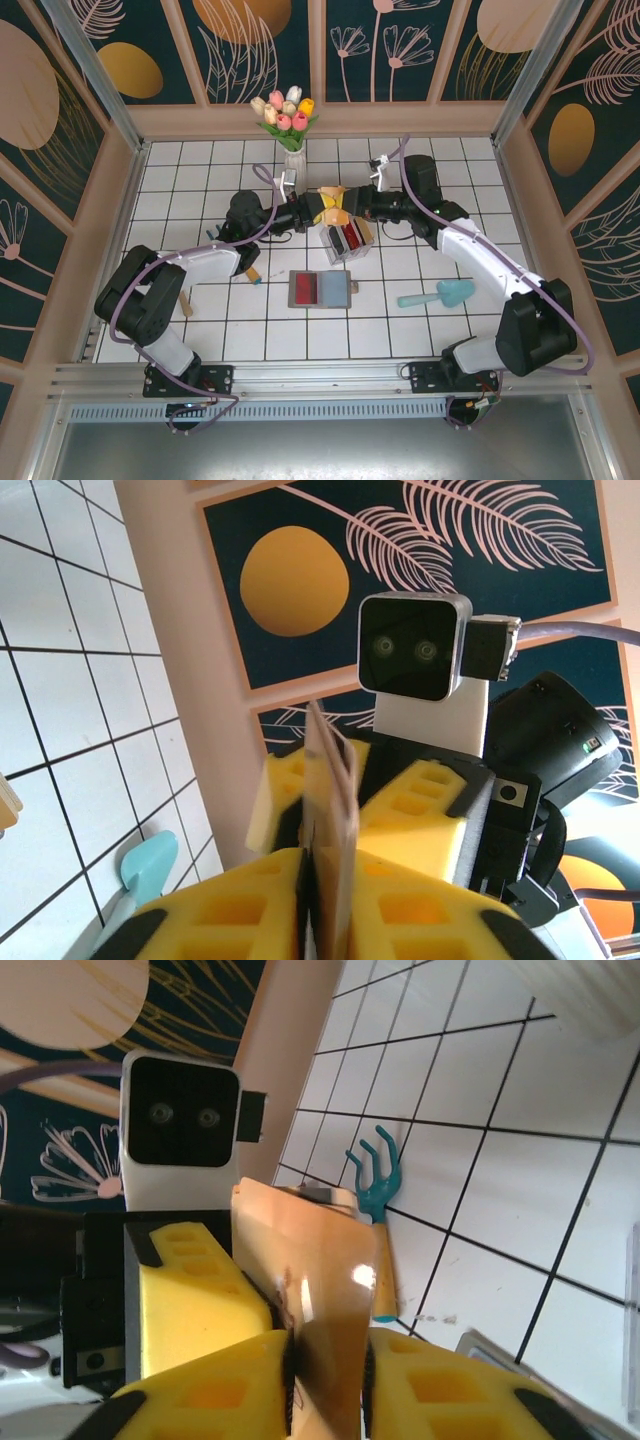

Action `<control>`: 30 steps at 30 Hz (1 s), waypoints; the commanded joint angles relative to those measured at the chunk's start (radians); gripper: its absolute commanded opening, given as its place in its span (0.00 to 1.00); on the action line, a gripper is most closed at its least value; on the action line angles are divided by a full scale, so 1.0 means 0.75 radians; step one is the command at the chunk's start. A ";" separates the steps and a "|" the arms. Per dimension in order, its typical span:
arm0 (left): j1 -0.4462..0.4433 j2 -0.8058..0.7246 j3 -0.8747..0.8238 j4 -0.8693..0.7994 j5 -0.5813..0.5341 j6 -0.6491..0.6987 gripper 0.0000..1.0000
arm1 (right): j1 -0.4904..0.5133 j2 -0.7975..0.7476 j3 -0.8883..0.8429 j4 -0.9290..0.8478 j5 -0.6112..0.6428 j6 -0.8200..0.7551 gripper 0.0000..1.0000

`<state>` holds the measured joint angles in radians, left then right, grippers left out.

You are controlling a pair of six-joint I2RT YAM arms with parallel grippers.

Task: Put the credit cards into the card holder
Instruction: Pick up several credit cards from the storage box.

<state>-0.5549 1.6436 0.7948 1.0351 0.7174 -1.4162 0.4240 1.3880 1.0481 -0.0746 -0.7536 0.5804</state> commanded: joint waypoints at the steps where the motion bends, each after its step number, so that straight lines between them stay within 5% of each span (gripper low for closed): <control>1: -0.003 0.004 0.000 0.173 0.041 -0.047 0.22 | -0.010 0.015 -0.009 -0.007 0.016 -0.031 0.18; 9: -0.002 -0.005 0.004 0.170 0.036 -0.051 0.26 | -0.035 0.009 -0.014 -0.097 0.147 -0.046 0.17; 20: -0.003 0.009 0.002 0.215 0.037 -0.081 0.24 | -0.069 -0.040 -0.065 -0.056 0.109 -0.014 0.19; 30: -0.003 0.011 -0.006 0.206 0.009 -0.087 0.19 | -0.082 -0.055 -0.060 -0.041 0.123 0.009 0.11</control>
<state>-0.5552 1.6634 0.7868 1.0519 0.7177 -1.4727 0.3794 1.3590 1.0245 -0.0776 -0.7090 0.5865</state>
